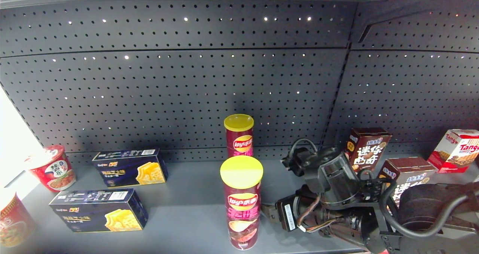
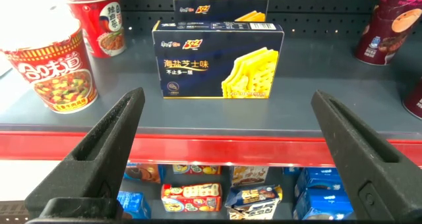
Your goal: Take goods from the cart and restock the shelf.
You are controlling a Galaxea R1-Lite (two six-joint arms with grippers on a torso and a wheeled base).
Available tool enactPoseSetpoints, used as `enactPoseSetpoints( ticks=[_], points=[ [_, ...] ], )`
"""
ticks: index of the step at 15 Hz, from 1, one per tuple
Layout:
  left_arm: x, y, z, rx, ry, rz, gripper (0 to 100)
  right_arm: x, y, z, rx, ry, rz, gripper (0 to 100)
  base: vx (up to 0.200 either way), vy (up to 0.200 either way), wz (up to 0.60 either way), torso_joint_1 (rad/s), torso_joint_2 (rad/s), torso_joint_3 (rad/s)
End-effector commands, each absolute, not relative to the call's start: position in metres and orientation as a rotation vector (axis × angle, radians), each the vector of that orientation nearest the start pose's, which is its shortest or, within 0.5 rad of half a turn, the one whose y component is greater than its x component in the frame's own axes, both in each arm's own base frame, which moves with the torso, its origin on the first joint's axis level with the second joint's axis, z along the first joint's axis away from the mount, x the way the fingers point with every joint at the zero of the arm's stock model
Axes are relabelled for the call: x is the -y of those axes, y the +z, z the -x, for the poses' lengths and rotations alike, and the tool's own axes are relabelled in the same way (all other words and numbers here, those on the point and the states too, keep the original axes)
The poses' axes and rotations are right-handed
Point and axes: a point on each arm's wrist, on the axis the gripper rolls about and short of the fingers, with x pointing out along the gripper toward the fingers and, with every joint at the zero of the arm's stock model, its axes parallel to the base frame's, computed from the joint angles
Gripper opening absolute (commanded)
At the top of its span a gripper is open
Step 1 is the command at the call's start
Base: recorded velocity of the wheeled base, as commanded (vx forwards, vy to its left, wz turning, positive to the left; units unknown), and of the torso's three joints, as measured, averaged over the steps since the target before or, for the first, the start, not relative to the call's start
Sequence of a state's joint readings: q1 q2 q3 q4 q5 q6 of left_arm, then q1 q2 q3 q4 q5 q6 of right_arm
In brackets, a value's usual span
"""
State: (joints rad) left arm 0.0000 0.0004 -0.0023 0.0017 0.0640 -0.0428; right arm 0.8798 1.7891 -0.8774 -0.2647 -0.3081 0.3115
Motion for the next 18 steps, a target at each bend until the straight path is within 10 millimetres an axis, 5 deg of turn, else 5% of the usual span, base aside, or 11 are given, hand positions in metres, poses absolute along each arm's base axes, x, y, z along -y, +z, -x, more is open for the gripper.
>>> enactPoseSetpoints(
  ticks=[1, 11, 15, 18],
  points=[
    [-0.001, 0.076, 0.023, 0.003, 0.064, 0.043, 100, -0.238, 0.139, -0.204, -0.619, 0.461, 0.073, 100, 0.000, 0.000, 0.00, 0.000, 0.00, 0.000],
    [-0.001, 0.076, 0.023, 0.003, 0.064, 0.043, 100, -0.233, 0.141, -0.206, -0.612, 0.439, 0.067, 100, 0.000, 0.000, 0.00, 0.000, 0.00, 0.000],
    [-0.001, 0.076, 0.023, 0.001, 0.064, 0.043, 100, -0.215, 0.162, -0.214, -0.543, 0.404, 0.049, 100, 0.000, 0.000, 0.00, 0.000, 0.00, 0.000],
    [-0.001, 0.076, 0.023, 0.001, 0.064, 0.043, 100, -0.198, 0.184, -0.197, -0.487, 0.415, 0.009, 100, 0.000, 0.000, 0.00, 0.000, 0.00, 0.000]
  ],
)
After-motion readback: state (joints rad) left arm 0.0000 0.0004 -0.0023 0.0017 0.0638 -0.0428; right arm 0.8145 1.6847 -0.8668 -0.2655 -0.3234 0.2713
